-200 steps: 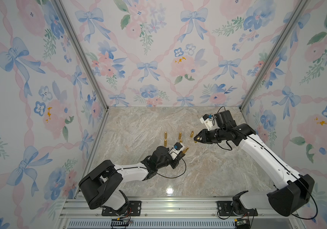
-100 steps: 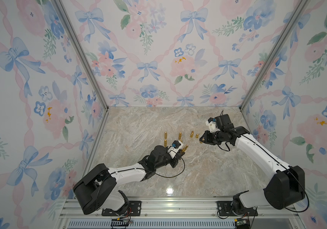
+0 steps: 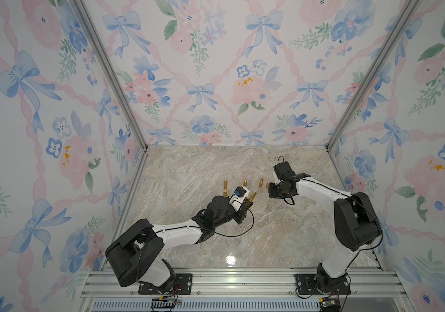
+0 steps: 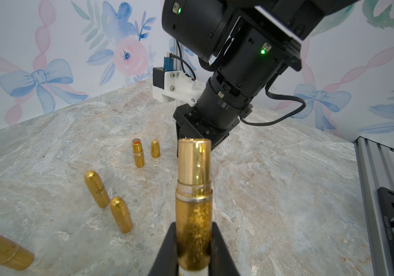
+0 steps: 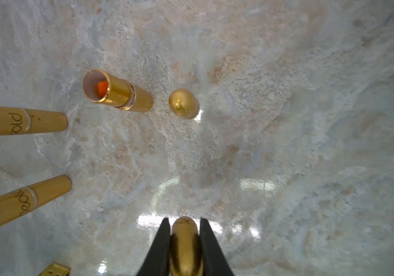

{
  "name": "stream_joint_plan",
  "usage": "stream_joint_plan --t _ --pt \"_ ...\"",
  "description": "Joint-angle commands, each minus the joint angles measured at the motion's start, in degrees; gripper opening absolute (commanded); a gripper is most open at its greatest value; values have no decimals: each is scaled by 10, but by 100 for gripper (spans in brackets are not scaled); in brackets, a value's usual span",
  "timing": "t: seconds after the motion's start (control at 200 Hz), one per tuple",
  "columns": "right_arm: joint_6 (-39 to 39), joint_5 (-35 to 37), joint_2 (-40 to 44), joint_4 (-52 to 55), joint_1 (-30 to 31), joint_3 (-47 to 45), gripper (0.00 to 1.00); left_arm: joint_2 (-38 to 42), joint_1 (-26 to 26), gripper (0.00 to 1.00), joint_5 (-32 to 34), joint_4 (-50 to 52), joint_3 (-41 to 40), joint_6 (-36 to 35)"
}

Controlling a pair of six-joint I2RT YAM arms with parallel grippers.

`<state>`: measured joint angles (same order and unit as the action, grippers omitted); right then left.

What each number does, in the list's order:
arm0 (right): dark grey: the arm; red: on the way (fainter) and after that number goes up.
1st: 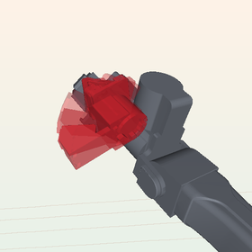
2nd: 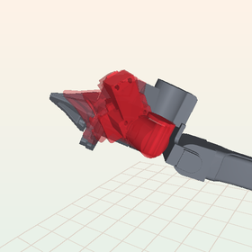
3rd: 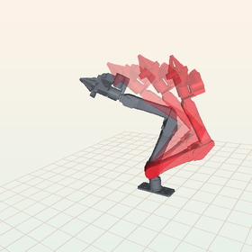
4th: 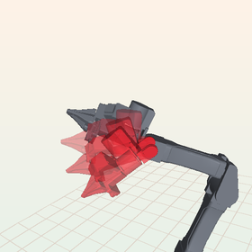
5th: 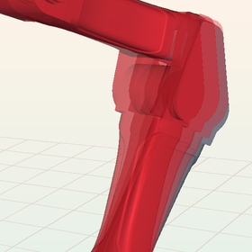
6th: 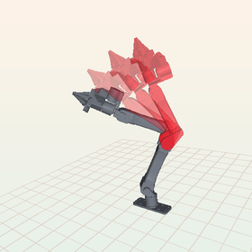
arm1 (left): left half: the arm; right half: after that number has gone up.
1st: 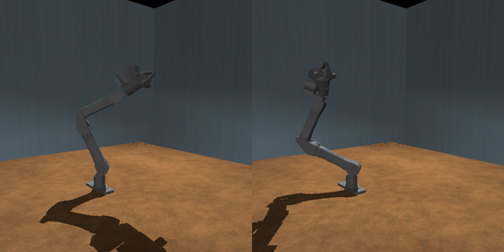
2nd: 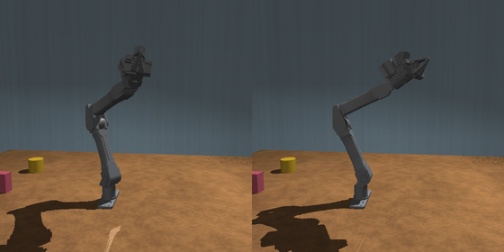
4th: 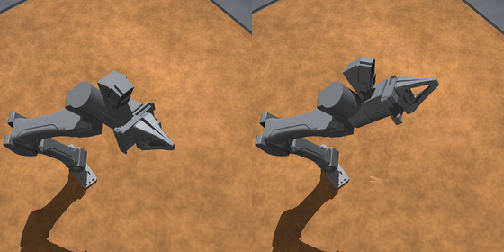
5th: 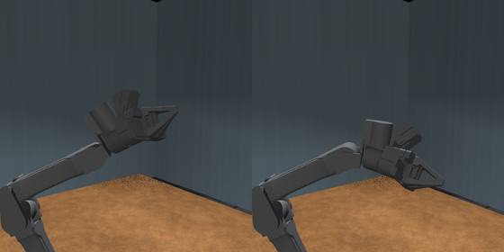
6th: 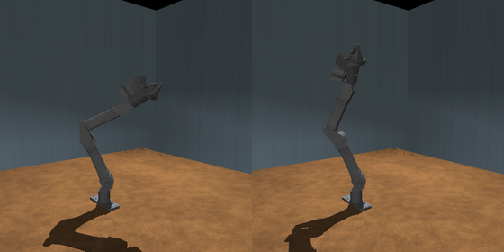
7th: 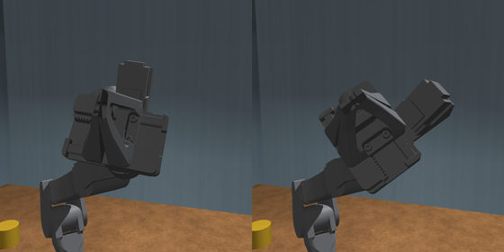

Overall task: Open the lipstick cap
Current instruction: Place the cover at the center of the board.

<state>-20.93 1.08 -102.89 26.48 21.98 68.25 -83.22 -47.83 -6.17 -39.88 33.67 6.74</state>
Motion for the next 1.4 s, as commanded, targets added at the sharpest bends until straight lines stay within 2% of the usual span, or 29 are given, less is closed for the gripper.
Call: stream_joint_plan --t 0.0,0.73,1.085,1.295,1.395 --pt "13 33 -22 -26 8 21 20 -6 7 0 13 -29 10 15" --pt "26 71 -89 -43 27 40 21 -3 10 0 19 -42 0 21" --pt "26 74 -77 -27 35 49 39 1 11 0 18 -43 -3 21" --pt "12 73 -17 8 33 42 53 -2 12 0 13 -43 -2 18" --pt "5 60 30 26 33 25 57 -4 12 0 5 -42 -2 12"
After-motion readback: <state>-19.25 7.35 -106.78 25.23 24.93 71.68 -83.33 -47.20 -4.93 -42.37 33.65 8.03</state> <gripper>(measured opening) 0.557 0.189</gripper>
